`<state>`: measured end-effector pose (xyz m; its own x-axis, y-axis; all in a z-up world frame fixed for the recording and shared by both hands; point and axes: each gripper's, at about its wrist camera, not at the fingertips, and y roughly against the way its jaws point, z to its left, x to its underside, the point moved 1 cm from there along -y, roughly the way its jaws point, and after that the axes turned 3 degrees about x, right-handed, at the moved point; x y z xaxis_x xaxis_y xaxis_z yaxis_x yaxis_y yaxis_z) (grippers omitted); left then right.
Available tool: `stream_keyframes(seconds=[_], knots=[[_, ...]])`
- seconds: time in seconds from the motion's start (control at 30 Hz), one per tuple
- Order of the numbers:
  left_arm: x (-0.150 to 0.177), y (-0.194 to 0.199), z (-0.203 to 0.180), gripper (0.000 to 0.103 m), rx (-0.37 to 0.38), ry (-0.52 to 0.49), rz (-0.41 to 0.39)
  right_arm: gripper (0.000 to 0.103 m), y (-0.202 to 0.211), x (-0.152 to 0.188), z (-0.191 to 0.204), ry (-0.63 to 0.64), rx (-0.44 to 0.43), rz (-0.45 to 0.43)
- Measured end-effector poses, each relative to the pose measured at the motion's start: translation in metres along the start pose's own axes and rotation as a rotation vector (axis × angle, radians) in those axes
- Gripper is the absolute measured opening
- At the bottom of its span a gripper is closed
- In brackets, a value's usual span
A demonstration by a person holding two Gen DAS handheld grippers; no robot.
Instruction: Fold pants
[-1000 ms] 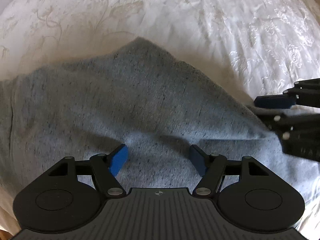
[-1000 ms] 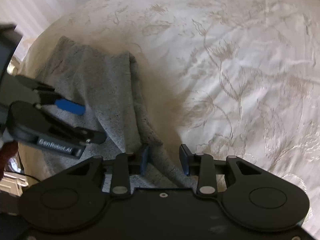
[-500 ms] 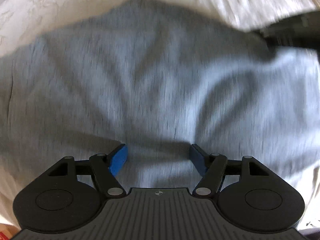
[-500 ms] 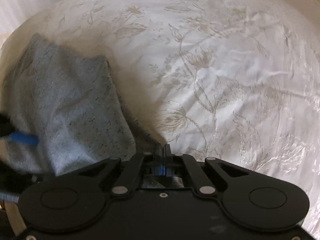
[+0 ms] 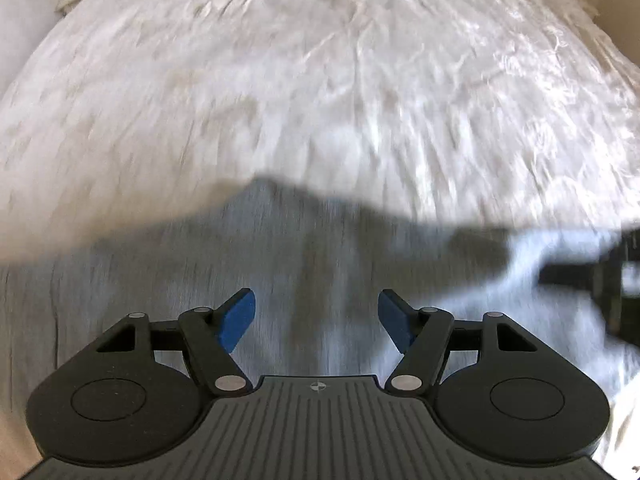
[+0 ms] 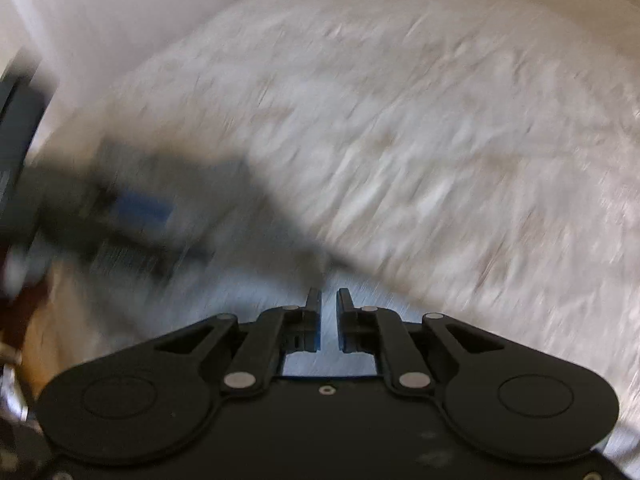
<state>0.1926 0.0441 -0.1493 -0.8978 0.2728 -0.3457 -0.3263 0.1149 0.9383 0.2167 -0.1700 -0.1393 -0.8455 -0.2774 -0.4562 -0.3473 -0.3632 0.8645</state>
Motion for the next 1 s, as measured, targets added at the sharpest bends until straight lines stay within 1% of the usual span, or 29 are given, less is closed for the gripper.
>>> stream_keyframes(seconds=[0.07, 0.13, 0.2, 0.23, 0.27, 0.33, 0.37, 0.4, 0.43, 0.5, 0.53, 0.6, 0.63, 0.67, 0.7, 0.8, 0.83, 0.87, 0.93, 1.0], knots=[[-0.014, -0.014, 0.0, 0.067, -0.016, -0.043, 0.0, 0.01, -0.012, 0.011, 0.007, 0.016, 0.01, 0.042], [-0.024, -0.031, 0.008, 0.067, -0.061, -0.063, 0.005, 0.01, -0.024, 0.014, 0.005, 0.006, 0.04, 0.064], [-0.028, -0.043, 0.021, 0.067, -0.121, -0.034, 0.004, 0.01, -0.035, 0.009, -0.004, -0.036, 0.101, 0.06], [-0.03, -0.048, 0.03, 0.069, -0.15, -0.003, 0.009, 0.01, -0.041, 0.005, -0.012, -0.062, 0.139, 0.062], [-0.032, -0.054, 0.04, 0.07, -0.167, 0.043, 0.018, 0.01, -0.046, 0.003, -0.02, -0.093, 0.183, 0.069], [-0.034, -0.057, 0.055, 0.069, -0.142, 0.136, 0.023, 0.01, -0.053, 0.001, -0.038, -0.166, 0.254, 0.077], [-0.035, -0.053, 0.058, 0.069, -0.148, 0.151, 0.02, 0.011, -0.051, 0.0, -0.045, -0.198, 0.271, 0.074], [-0.035, -0.047, 0.057, 0.068, -0.168, 0.149, 0.011, 0.014, -0.047, 0.001, -0.048, -0.218, 0.281, 0.068], [-0.033, -0.039, 0.053, 0.067, -0.182, 0.137, -0.011, 0.014, -0.038, 0.001, -0.05, -0.23, 0.282, 0.052], [-0.031, -0.023, 0.042, 0.067, -0.152, 0.127, -0.047, 0.015, -0.021, 0.005, -0.049, -0.233, 0.259, 0.016], [-0.022, -0.014, 0.035, 0.067, -0.125, 0.122, -0.06, 0.015, -0.012, 0.009, -0.047, -0.234, 0.243, 0.004], [-0.005, -0.002, 0.02, 0.067, -0.074, 0.088, -0.074, 0.022, 0.0, 0.021, -0.042, -0.247, 0.211, 0.004], [0.003, 0.0, 0.012, 0.067, -0.056, 0.064, -0.069, 0.024, 0.002, 0.024, -0.041, -0.254, 0.2, 0.014], [0.013, 0.0, 0.007, 0.067, -0.043, 0.04, -0.057, 0.026, 0.005, 0.033, -0.038, -0.261, 0.197, 0.031], [0.021, -0.004, 0.0, 0.067, -0.033, 0.017, -0.036, 0.026, 0.007, 0.043, -0.034, -0.268, 0.2, 0.052], [0.061, -0.009, -0.014, 0.067, -0.035, -0.045, 0.052, 0.026, 0.011, 0.084, -0.025, -0.302, 0.223, 0.138], [0.077, -0.013, -0.017, 0.068, -0.03, -0.053, 0.102, 0.026, 0.013, 0.096, -0.021, -0.312, 0.231, 0.159], [0.087, -0.015, -0.017, 0.068, -0.023, -0.049, 0.126, 0.026, 0.017, 0.108, -0.019, -0.321, 0.239, 0.175], [0.101, -0.008, -0.019, 0.068, -0.022, -0.049, 0.11, 0.029, 0.023, 0.125, -0.014, -0.336, 0.254, 0.189], [0.103, -0.005, -0.018, 0.068, -0.016, -0.05, 0.105, 0.032, 0.03, 0.136, -0.01, -0.36, 0.268, 0.198]])
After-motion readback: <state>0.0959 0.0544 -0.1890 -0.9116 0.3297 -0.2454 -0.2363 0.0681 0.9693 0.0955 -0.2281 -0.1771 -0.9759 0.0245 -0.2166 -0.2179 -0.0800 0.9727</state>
